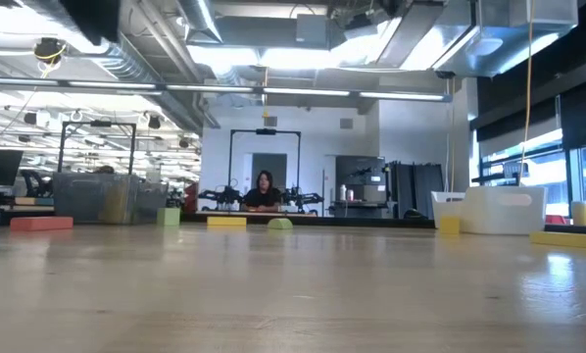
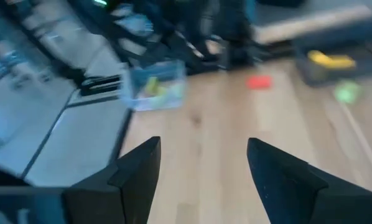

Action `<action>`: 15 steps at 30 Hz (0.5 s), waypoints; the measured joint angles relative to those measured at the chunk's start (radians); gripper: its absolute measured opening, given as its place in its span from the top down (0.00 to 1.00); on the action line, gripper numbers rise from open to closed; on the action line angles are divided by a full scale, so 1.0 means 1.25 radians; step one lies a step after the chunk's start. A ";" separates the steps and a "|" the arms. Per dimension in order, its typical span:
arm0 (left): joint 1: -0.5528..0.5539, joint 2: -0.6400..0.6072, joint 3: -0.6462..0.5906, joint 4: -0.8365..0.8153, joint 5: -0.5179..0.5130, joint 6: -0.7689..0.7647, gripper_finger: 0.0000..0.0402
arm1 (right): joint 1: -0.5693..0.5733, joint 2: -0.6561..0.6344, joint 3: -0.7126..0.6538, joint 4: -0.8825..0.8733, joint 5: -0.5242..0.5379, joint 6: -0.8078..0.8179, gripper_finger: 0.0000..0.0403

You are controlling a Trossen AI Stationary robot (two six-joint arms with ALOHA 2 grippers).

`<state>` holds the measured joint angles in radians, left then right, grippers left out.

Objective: Sort & place blocks by color
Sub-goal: Put the green block into the transparent bin

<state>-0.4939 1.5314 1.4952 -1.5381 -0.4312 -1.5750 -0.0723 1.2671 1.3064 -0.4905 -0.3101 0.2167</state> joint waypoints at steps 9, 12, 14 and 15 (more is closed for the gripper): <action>0.187 -0.052 0.000 0.024 -0.048 0.283 0.72 | -0.009 0.000 0.000 -0.165 0.398 0.302 0.41; 0.285 -0.063 0.000 0.078 -0.001 0.417 0.72 | -0.028 0.000 0.000 -0.179 0.444 0.293 0.41; 0.358 -0.062 0.000 0.125 0.049 0.508 0.72 | -0.053 0.000 0.000 -0.179 0.440 0.277 0.41; 0.398 -0.061 0.000 0.148 0.077 0.553 0.72 | -0.069 0.000 0.000 -0.179 0.432 0.266 0.41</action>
<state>0.0031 1.4550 1.4952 -1.3531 -0.3352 -0.8835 -0.1588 1.2672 1.3064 -0.7147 0.2297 0.5491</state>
